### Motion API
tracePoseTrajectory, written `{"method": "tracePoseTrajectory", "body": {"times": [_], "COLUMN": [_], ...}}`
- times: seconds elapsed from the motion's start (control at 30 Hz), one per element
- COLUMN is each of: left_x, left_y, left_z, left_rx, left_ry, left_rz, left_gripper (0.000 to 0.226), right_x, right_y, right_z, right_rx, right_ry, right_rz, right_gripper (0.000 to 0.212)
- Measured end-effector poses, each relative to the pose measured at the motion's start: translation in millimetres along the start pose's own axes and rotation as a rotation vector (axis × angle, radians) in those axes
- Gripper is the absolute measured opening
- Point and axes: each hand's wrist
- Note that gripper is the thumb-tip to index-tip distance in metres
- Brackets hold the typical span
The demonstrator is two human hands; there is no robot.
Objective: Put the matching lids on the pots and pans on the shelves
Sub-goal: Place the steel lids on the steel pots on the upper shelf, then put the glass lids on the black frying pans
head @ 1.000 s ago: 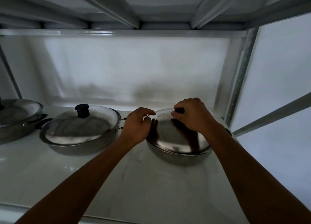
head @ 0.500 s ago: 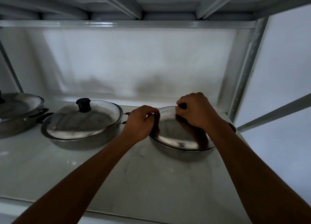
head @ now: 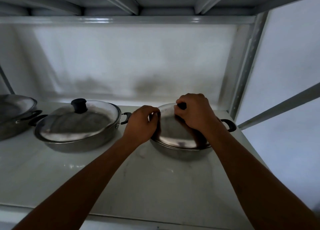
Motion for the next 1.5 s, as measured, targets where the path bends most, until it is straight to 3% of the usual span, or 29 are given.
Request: {"method": "tracePoseTrajectory", "body": {"times": [0.3, 0.63, 0.83, 1.03, 1.27, 1.5], "left_x": [-2, -42, -117, -219, -337, -399], "left_y": [-4, -19, -50, -109, -185, -241], "left_z": [5, 6, 5, -43, -118, -183], "left_rx": [-0.010, 0.016, 0.142, 0.160, 0.100, 0.013], "left_ry": [0.043, 0.231, 0.388, 0.486, 0.530, 0.587], "left_rz": [-0.003, -0.041, 0.018, 0.002, 0.021, -0.017], "left_gripper": [0.021, 0.050, 0.044, 0.051, 0.046, 0.050], "right_x": [1, 5, 16, 37, 85, 148], "right_y": [-2, -9, -33, -64, -92, -124], "right_z": [5, -35, -110, -223, -380, -462], "right_rx": [0.029, -0.097, -0.128, -0.141, -0.148, -0.186], "right_ry": [0.054, 0.002, -0.048, -0.047, 0.044, 0.049], "right_rz": [-0.035, -0.010, -0.054, -0.099, -0.103, -0.185], "right_gripper": [0.027, 0.058, 0.060, 0.063, 0.065, 0.064]}}
Point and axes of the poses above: each hand's wrist, its own y-axis towards the middle knuckle, its own x-axis out of the palm, z = x × y, and after that the axes turned 3 degrees about -y, right-handed
